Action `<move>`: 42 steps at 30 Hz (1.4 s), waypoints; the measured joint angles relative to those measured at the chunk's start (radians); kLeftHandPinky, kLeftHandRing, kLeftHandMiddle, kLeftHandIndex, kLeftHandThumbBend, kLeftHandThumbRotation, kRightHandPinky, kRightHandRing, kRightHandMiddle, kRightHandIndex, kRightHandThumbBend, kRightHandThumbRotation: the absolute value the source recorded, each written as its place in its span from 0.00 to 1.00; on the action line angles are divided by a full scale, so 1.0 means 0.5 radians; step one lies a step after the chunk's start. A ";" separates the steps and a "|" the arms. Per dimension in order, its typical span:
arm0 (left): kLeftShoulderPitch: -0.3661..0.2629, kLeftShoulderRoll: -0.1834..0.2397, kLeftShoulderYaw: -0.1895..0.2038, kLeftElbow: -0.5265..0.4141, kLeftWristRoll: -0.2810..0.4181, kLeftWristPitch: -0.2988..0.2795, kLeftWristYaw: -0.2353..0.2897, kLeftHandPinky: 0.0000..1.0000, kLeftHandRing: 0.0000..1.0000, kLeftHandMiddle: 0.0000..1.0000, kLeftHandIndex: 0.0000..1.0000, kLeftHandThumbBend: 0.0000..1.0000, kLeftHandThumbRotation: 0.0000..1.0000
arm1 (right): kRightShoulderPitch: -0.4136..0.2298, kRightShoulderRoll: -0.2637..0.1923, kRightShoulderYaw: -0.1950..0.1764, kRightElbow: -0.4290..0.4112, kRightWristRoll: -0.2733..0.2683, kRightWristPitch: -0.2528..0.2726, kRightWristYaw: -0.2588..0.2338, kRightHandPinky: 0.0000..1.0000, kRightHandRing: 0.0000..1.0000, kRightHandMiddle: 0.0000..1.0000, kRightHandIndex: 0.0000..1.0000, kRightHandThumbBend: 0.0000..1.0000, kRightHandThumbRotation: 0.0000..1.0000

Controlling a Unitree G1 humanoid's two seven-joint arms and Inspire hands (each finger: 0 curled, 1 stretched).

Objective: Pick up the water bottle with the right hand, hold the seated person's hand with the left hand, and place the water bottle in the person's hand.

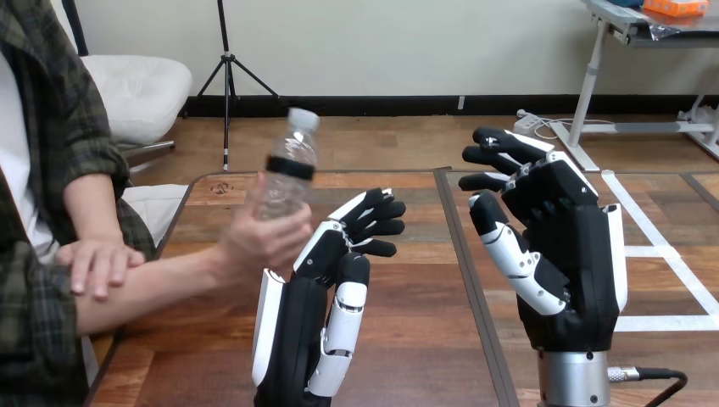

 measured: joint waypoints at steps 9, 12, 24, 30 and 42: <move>0.000 0.000 0.011 0.000 -0.001 0.000 -0.024 0.58 0.69 0.74 0.78 0.20 1.00 | 0.006 0.000 0.008 0.000 -0.004 0.000 -0.006 0.58 0.70 0.74 0.64 0.53 0.23; 0.000 -0.001 0.015 0.000 -0.002 0.000 -0.030 0.57 0.69 0.74 0.78 0.20 1.00 | 0.006 0.000 0.009 0.000 -0.009 0.000 -0.009 0.58 0.70 0.74 0.64 0.53 0.23; 0.000 -0.003 0.048 0.000 -0.002 0.000 -0.061 0.56 0.68 0.73 0.78 0.23 1.00 | 0.006 0.000 0.009 0.000 -0.030 0.000 -0.039 0.58 0.70 0.74 0.64 0.55 0.26; 0.000 -0.003 0.061 -0.001 -0.005 0.009 -0.083 0.55 0.67 0.72 0.78 0.15 1.00 | 0.006 0.000 0.011 0.000 -0.030 0.000 -0.042 0.58 0.70 0.74 0.63 0.57 0.27; 0.017 -0.004 0.071 -0.004 0.005 0.020 -0.101 0.54 0.66 0.71 0.77 0.16 1.00 | 0.006 -0.001 0.023 0.000 -0.017 0.000 -0.040 0.58 0.69 0.74 0.63 0.58 0.27</move>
